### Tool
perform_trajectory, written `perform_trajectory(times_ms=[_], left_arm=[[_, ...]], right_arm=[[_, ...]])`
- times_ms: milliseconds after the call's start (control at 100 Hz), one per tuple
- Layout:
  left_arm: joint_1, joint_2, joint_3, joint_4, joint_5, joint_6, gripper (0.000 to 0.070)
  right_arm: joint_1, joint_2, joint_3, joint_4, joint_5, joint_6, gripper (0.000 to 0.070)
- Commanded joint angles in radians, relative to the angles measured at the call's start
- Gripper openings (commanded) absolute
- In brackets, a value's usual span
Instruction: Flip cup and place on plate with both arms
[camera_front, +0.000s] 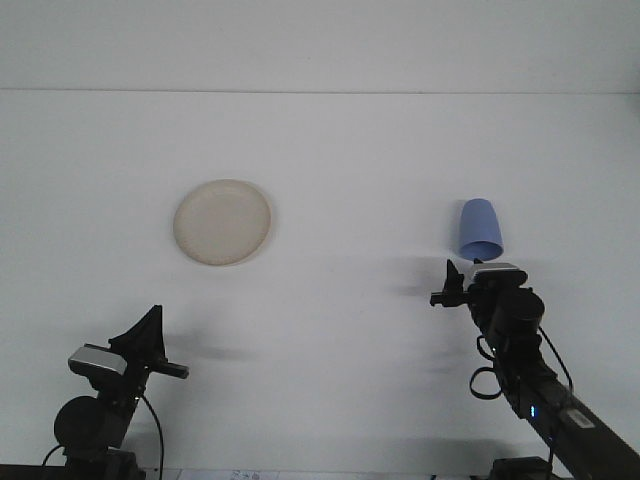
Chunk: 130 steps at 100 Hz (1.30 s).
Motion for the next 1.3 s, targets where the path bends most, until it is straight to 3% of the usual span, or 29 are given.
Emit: perform_trajectory(times_ms=[0,390,450,520,840,1040,1150,1290], left_arm=[[0.000,-0.001,-0.019,0.010,0.006,-0.002,0.0012],[0.000,-0.001,-0.019,0.010,0.006,-0.002,0.0012],[0.000,-0.001,-0.019,0.010,0.006,-0.002,0.0012],[0.000,-0.001,-0.019,0.010,0.006,-0.002,0.0012],[0.000,-0.001,-0.019,0.010,0.006,-0.002,0.0012],[0.000,-0.001,-0.019,0.010,0.006,-0.002,0.0012],[0.000,-0.001,-0.019,0.010,0.006,-0.002,0.0012],[0.000,-0.001,-0.019,0.010,0.006,-0.002,0.0012]], right_arm=[[0.009,0.070,0.006,0.092,0.011,-0.012,0.0364],[-0.003,0.413,0.235,0.193,0.010,-0.069,0.0358],[-0.005,0.449,0.279,0.192,0.018,-0.069,0.0273],[-0.010,0.479,0.323,0.181,0.018,-0.069,0.0000],[-0.004,0.378,0.401,-0.029,0.003,-0.063,0.0002],[0.058,0.101,0.502,-0.508,-0.076,-0.080,0.0002],[0.121,0.006,0.677,-0.917,-0.125,-0.140,0.0003],[0.237,0.000,0.941,-1.379,-0.123,-0.214,0.0003]])
